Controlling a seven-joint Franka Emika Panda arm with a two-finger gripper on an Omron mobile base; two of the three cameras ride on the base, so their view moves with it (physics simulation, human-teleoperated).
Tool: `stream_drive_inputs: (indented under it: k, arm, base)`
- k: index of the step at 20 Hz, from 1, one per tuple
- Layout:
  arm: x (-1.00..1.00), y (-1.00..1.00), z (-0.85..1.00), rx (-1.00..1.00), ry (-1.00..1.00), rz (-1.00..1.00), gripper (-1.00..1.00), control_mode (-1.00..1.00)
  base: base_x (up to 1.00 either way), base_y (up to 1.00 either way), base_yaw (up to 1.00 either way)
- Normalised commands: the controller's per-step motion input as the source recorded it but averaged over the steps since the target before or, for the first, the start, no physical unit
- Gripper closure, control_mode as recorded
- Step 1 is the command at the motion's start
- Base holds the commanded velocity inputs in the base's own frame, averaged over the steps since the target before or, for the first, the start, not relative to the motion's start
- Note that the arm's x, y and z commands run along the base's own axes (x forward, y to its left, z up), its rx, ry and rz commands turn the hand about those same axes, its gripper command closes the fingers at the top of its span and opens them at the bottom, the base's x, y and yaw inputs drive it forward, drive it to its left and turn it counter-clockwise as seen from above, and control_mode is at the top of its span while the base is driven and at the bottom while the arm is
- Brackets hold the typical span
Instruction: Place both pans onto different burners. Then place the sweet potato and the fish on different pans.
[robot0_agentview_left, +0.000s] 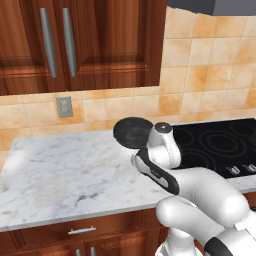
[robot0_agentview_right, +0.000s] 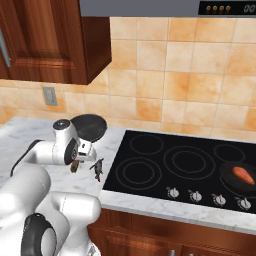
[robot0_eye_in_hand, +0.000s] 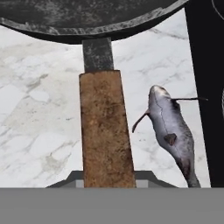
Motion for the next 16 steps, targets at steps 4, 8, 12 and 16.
stream_drive_inputs:
  k: [4,8,12,16]
  arm:
    - [0.01,-0.28,0.1,0.0,0.0,-0.01,1.0,-1.0]
    - [0.09,-0.4,0.08,0.0,0.0,-0.03,1.0,-1.0]
    - [0.09,-0.47,0.0,0.0,0.0,-0.04,1.0,-1.0]
    - [0.06,-0.5,0.0,0.0,0.0,-0.04,1.0,-1.0]
  base:
    - [0.0,0.0,0.0]
    - [0.0,0.0,0.0]
    - [0.0,0.0,0.0]
    - [0.0,0.0,0.0]
